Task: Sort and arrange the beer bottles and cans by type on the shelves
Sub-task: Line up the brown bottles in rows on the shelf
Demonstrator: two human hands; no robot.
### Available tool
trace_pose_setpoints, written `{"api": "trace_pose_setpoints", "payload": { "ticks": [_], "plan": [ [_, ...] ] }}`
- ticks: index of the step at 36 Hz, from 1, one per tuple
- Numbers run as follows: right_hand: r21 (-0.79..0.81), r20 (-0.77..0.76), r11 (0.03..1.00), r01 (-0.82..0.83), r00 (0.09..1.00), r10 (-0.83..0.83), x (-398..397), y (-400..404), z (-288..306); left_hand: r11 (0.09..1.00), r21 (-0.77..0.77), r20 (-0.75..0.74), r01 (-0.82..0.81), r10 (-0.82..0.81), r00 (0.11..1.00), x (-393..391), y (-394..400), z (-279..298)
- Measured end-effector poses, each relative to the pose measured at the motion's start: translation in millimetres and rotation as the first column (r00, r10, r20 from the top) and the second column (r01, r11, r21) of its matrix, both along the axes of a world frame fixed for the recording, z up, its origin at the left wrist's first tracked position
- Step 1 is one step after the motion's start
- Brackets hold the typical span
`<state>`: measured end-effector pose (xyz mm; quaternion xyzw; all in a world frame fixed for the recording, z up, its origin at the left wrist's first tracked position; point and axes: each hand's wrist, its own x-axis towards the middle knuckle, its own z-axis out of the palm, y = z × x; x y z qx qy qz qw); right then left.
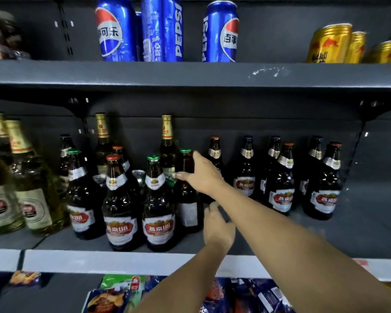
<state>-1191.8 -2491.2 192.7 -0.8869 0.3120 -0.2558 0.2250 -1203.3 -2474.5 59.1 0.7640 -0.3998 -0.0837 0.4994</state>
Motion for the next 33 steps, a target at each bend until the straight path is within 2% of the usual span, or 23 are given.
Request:
{"api": "trace_pose_setpoints", "payload": {
  "ticks": [3,6,10,14,17,20,22,24,26,27,33],
  "plan": [
    [-0.111,-0.001,0.984,0.136,0.991,-0.137,-8.3,-1.6,-2.0,0.998,0.002,0.032,0.063,-0.063,0.997,-5.1,10.9,4.4],
    [-0.18,0.12,0.934,0.309,0.949,-0.291,-17.4,-12.0,-5.3,0.999,0.021,0.076,0.044,-0.046,0.996,-14.0,24.6,12.0],
    [-0.207,0.24,0.843,0.496,0.861,-0.448,-32.1,-25.4,-10.8,0.999,-0.021,0.068,-0.04,0.041,0.997,-16.5,27.7,9.6],
    [-0.179,0.286,0.812,0.555,0.819,-0.497,-38.0,-34.3,-23.4,0.993,-0.076,0.037,-0.086,0.089,0.995,-8.1,19.1,8.6],
    [-0.193,0.214,0.816,0.545,0.835,-0.507,-39.3,-40.6,-19.7,0.999,0.036,0.003,-0.007,0.006,1.0,-1.8,5.7,12.6],
    [-0.181,0.032,0.873,0.452,0.89,-0.454,-45.1,-53.3,-12.4,0.999,0.048,-0.072,0.018,-0.015,0.997,1.3,-8.2,15.0],
    [-0.076,-0.096,0.925,0.372,0.921,-0.378,-51.2,-64.6,-12.6,0.999,0.053,-0.083,-0.003,0.007,0.996,5.2,-15.3,13.7],
    [0.124,-0.152,0.951,0.284,0.952,-0.264,-57.7,-73.7,-16.2,0.998,0.058,-0.072,-0.005,0.009,0.997,13.5,-20.5,12.2],
    [0.351,-0.175,0.914,0.204,0.973,-0.15,-62.5,-77.5,-22.5,0.998,0.045,-0.087,0.033,-0.029,0.996,24.7,-24.4,12.8],
    [0.384,-0.199,0.905,0.184,0.973,-0.114,-63.6,-78.7,-26.3,0.998,0.037,-0.093,0.056,-0.053,0.994,31.5,-26.1,14.0],
    [0.153,-0.17,0.962,0.224,0.965,-0.198,-51.6,-84.3,-45.5,0.983,0.035,-0.105,0.182,-0.178,0.978,66.6,-27.7,20.7]
  ]
}}
